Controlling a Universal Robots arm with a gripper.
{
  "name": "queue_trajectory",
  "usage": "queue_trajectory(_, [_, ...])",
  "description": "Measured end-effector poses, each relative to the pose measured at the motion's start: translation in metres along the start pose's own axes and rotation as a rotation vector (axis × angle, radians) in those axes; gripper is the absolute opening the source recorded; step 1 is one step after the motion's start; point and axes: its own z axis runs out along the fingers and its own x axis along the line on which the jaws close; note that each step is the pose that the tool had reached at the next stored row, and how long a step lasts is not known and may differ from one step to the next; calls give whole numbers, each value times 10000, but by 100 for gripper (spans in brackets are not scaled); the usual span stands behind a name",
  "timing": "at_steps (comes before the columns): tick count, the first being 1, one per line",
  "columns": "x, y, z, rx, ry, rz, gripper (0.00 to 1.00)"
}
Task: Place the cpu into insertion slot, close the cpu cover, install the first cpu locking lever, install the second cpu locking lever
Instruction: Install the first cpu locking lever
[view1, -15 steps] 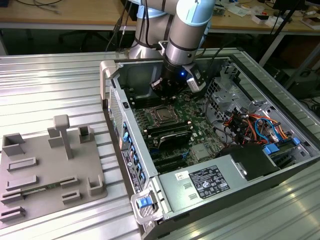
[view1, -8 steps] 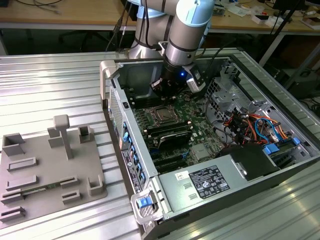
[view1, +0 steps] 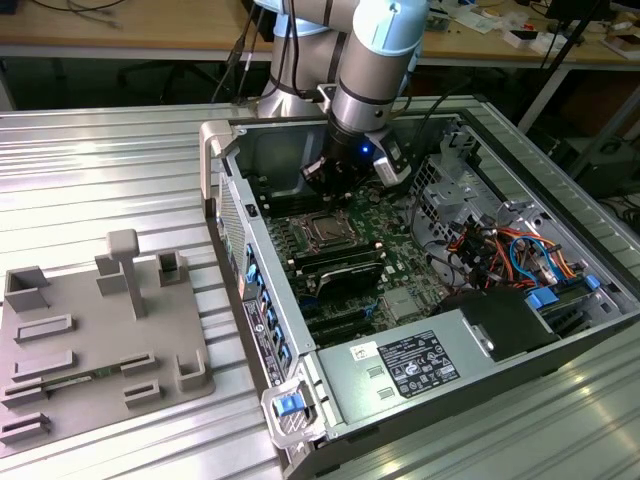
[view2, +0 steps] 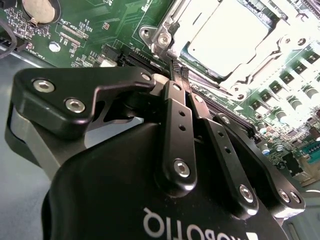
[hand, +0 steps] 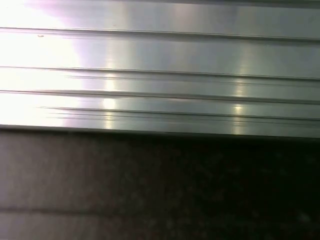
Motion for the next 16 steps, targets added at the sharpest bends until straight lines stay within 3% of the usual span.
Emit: queue_trajectory(16, [0,-19,7,-3,-1,-3,11])
